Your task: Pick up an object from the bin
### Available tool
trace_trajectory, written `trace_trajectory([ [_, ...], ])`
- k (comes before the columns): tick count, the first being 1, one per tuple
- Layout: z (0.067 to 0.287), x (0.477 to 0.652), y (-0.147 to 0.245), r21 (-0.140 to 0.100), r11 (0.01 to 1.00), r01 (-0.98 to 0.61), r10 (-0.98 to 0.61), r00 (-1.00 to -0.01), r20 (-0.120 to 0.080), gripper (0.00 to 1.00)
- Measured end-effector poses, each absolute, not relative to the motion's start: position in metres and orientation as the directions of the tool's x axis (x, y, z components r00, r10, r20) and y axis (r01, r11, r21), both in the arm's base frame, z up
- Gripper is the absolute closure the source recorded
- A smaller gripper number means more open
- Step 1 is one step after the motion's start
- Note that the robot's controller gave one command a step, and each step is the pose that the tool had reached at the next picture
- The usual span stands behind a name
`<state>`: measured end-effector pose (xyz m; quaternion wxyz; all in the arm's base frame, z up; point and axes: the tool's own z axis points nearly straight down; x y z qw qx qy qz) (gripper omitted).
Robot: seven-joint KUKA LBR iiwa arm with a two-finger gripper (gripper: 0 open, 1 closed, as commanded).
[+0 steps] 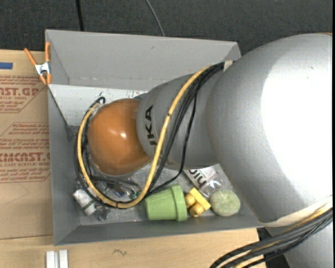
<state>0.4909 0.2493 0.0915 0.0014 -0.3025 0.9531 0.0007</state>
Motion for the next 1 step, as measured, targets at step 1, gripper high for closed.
trace_trajectory([
  [1, 0.0740, 0.4895, 0.2493, 0.002, 0.817, -0.576, -0.576, -0.817, 0.000, 1.00],
])
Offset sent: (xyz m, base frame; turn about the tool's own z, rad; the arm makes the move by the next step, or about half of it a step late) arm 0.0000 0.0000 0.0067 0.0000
